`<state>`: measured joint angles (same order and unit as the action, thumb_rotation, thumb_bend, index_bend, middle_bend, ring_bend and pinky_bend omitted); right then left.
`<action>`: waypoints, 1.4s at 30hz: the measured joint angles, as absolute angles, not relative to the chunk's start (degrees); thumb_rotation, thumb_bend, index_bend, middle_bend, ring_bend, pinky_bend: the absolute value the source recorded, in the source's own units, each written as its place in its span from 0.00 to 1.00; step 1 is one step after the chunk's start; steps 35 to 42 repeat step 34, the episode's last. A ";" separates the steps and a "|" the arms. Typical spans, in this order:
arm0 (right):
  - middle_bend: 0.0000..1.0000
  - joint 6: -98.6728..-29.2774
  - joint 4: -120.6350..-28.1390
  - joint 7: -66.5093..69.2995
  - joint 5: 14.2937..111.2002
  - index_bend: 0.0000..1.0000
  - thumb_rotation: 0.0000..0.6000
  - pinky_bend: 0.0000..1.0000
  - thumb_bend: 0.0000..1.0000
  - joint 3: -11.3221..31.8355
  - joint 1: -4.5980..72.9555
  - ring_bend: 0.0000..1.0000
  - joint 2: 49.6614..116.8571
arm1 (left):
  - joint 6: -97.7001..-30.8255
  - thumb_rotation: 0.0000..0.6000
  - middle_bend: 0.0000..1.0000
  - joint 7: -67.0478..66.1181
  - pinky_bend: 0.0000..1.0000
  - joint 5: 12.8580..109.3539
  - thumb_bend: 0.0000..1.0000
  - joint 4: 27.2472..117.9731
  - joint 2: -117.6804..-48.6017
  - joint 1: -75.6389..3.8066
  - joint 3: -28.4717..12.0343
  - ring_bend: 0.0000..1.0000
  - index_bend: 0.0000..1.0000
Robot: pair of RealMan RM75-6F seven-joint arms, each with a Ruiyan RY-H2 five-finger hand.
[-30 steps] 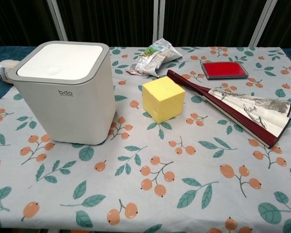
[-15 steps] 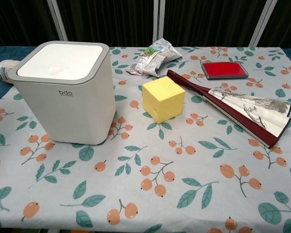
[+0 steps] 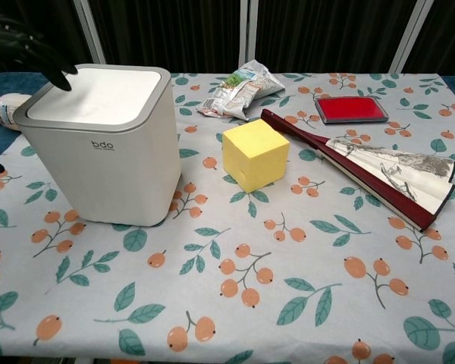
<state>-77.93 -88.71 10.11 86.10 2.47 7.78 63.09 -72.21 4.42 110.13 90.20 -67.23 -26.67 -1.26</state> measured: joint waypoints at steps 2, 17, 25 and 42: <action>0.00 -77.99 -88.63 10.17 86.14 0.00 1.00 0.00 0.25 2.48 7.81 0.00 63.14 | -70.59 1.00 0.24 3.33 0.03 109.37 0.03 89.88 -67.90 -27.38 -0.85 0.21 0.28; 0.00 -79.44 -88.55 10.65 86.43 0.00 1.00 0.00 0.24 2.43 7.31 0.00 63.01 | -79.96 1.00 0.20 3.51 0.09 107.47 0.03 90.59 -67.98 -25.67 -0.69 0.19 0.22; 0.00 -81.06 -88.11 11.92 86.64 0.00 1.00 0.00 0.24 2.64 6.66 0.00 62.41 | -91.19 1.00 0.12 4.12 0.08 99.40 0.03 89.74 -66.09 -18.19 -2.63 0.14 0.16; 0.00 -83.38 -88.43 12.54 88.33 0.00 1.00 0.00 0.24 2.55 6.04 0.00 62.01 | -89.00 1.00 0.10 -2.22 0.02 84.87 0.03 88.17 -66.10 -8.81 -0.62 0.11 0.13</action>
